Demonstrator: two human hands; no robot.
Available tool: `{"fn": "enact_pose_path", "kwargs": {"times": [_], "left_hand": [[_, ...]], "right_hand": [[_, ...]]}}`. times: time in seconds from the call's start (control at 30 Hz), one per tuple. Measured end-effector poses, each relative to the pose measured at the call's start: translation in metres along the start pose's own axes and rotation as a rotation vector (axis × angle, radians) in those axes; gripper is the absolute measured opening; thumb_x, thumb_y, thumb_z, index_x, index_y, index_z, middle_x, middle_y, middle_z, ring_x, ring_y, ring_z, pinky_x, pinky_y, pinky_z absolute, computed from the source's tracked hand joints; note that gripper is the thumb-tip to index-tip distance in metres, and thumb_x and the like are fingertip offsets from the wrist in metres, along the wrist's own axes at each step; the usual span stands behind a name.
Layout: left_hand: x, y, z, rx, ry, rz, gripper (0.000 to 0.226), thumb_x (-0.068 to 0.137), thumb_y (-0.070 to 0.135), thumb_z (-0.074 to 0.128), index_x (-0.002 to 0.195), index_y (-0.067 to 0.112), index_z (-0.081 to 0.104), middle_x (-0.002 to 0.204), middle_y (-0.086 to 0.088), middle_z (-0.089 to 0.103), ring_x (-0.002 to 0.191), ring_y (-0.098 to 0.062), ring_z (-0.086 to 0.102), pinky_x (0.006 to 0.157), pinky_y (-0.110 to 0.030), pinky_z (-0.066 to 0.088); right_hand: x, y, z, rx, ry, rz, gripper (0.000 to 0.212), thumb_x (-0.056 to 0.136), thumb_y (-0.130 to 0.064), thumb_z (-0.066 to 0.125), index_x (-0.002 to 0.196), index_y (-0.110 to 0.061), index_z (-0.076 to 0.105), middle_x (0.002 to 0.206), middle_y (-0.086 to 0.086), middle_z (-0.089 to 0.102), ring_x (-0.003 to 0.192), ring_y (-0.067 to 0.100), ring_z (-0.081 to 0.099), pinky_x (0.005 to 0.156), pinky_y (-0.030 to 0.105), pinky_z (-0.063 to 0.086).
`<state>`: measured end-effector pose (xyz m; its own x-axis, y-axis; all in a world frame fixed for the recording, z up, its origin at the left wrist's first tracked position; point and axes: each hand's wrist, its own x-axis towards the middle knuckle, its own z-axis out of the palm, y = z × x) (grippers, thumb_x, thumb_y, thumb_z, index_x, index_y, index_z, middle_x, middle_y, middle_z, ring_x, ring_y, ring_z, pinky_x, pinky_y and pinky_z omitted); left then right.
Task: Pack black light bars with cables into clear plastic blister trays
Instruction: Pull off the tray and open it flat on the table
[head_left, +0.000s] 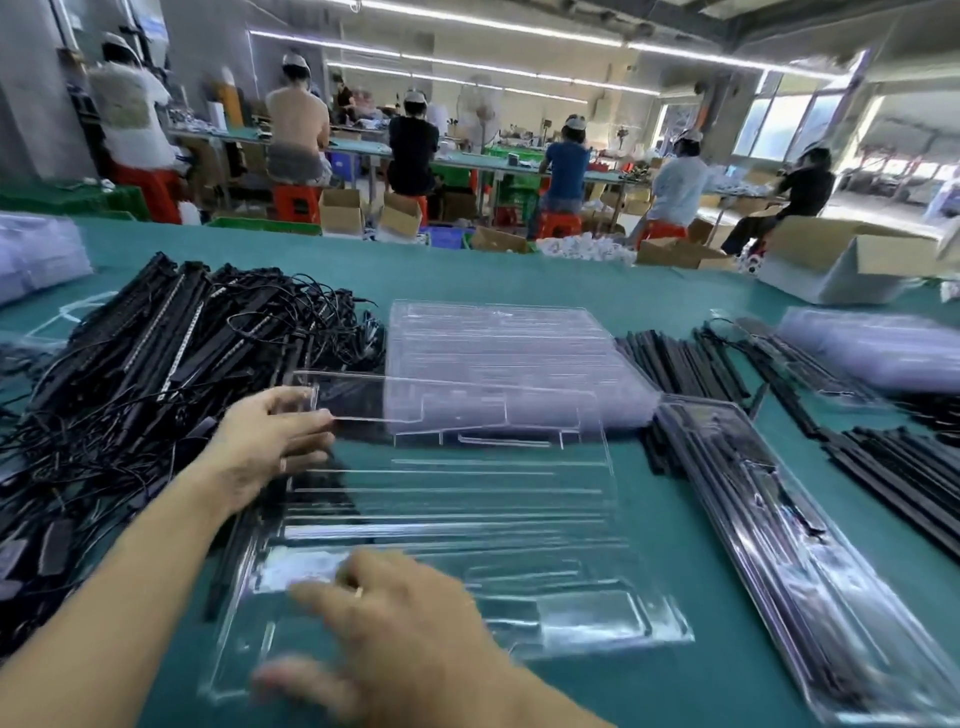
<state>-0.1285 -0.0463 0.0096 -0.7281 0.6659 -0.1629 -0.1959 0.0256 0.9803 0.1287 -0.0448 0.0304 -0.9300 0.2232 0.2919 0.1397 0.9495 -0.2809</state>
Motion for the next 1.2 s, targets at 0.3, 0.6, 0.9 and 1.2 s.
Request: {"fn": "enact_pose_path", "kwargs": {"times": [0.3, 0.6, 0.9, 1.2], "left_hand": [[-0.013, -0.019, 0.021, 0.008, 0.117, 0.092, 0.058, 0.083, -0.003, 0.073, 0.132, 0.015, 0.047, 0.085, -0.016, 0.072, 0.066, -0.021, 0.072, 0.051, -0.027, 0.056], [-0.038, -0.030, 0.037, 0.625, 0.406, 0.511, 0.059, 0.075, 0.016, 0.085, 0.128, 0.019, 0.059, 0.124, -0.003, 0.050, 0.095, -0.009, 0.056, 0.086, -0.023, 0.043], [-0.047, -0.041, 0.042, 1.063, 0.105, 0.499, 0.065, 0.070, 0.060, 0.078, 0.127, 0.032, 0.063, 0.155, 0.000, 0.037, 0.142, -0.020, 0.030, 0.117, -0.040, 0.026], [-0.049, -0.045, 0.046, 0.924, 0.216, 0.550, 0.071, 0.061, 0.050, 0.086, 0.123, 0.023, 0.065, 0.156, -0.007, 0.032, 0.140, -0.024, 0.029, 0.110, -0.044, 0.032]], "right_hand": [[0.005, 0.203, -0.081, -0.287, 0.006, 0.966, 0.019, 0.098, -0.013, 0.042, 0.109, -0.009, 0.057, 0.115, 0.015, 0.061, 0.101, 0.036, 0.061, 0.076, 0.038, 0.046], [0.004, 0.265, -0.065, -0.469, -0.143, 1.038, 0.031, 0.086, 0.000, 0.050, 0.115, -0.009, 0.056, 0.119, 0.012, 0.059, 0.109, 0.035, 0.059, 0.073, 0.041, 0.042], [-0.009, 0.276, -0.070, -0.413, -0.025, 0.987, 0.021, 0.088, 0.001, 0.043, 0.106, -0.007, 0.049, 0.111, 0.018, 0.056, 0.102, 0.039, 0.057, 0.074, 0.039, 0.041], [-0.027, 0.284, -0.095, -0.170, -0.158, 1.076, 0.021, 0.080, -0.017, 0.064, 0.075, -0.008, 0.046, 0.082, 0.014, 0.060, 0.070, 0.025, 0.056, 0.055, 0.029, 0.041]]}}
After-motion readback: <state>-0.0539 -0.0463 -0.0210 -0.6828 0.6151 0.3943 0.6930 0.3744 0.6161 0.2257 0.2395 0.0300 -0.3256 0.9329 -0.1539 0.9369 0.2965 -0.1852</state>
